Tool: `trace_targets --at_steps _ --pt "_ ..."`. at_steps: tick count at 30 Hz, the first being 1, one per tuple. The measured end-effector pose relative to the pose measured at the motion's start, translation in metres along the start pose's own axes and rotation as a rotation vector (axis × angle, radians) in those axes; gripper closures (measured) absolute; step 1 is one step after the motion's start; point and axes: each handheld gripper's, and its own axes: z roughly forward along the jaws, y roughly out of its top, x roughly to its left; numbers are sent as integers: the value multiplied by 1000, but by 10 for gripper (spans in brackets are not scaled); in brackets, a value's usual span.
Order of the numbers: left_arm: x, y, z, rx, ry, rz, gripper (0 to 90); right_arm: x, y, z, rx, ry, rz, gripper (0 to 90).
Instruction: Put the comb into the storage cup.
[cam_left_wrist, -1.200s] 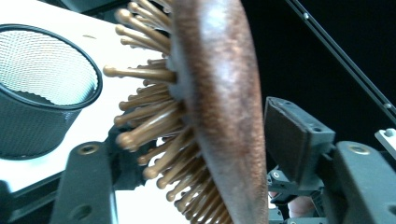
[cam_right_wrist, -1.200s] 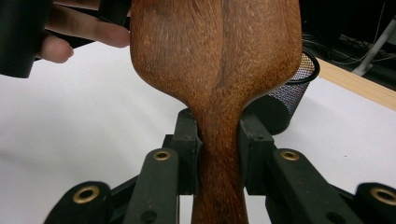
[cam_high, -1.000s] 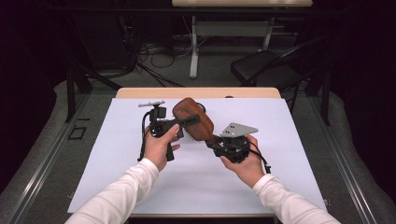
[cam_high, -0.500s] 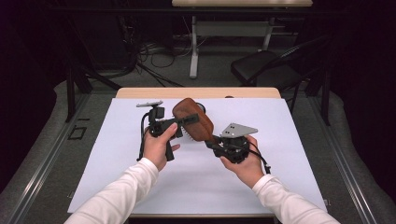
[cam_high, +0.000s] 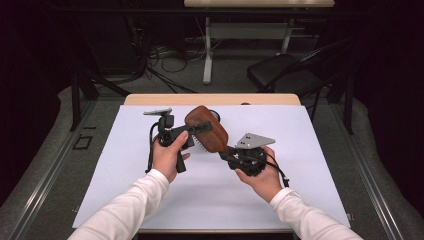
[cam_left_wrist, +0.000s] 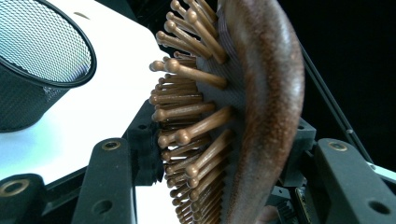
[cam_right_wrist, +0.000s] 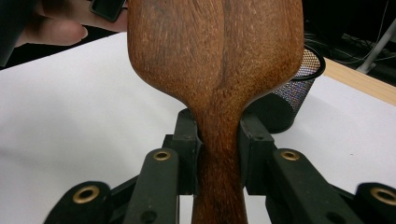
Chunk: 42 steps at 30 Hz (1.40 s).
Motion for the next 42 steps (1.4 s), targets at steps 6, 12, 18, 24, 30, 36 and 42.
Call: trace_targets --at_steps 6,12,18,24,30,36,42 --pt "-2 -2 -1 -15 5 -13 469 1 -1 0 -6 -2 1 715" --pt "-4 -1 -1 -11 11 -26 474 1 -1 0 -9 0 5 714" --pt "-5 0 0 -1 22 -27 479 1 -2 0 -10 2 12 713" --pt "-7 1 0 5 23 -33 483 0 -2 0 -14 5 18 711" --pt "-6 2 0 4 30 -52 484 0 -1 0 -19 9 27 707" --pt "-5 5 1 7 22 -58 487 0 -1 0 -25 12 31 697" --pt "-4 7 0 5 25 -71 488 0 -1 1 -26 17 38 657"
